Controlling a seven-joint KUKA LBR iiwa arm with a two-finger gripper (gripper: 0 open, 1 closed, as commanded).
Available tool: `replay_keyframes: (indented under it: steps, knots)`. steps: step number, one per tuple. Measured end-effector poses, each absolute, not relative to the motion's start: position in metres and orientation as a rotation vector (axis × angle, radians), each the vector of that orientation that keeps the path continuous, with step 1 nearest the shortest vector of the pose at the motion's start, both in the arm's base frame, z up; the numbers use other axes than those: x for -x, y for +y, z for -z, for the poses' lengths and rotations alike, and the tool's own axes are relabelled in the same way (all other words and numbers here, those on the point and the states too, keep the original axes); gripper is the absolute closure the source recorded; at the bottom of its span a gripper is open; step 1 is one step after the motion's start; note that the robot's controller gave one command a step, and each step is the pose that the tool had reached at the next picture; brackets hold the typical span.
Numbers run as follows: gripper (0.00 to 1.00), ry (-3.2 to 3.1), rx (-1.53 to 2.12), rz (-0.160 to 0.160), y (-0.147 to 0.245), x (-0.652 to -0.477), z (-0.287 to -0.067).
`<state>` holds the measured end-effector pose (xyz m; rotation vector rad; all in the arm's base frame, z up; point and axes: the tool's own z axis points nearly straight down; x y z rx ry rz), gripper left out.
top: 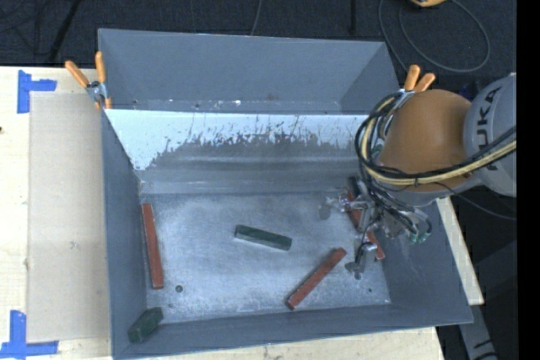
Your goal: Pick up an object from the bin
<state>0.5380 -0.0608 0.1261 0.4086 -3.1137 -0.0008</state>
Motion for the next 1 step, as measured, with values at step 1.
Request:
replay_keyframes:
  steps: [1]
  knots:
    - [0.0, -3.102, -0.528, -0.002, -0.0574, -0.5407, -0.1198]
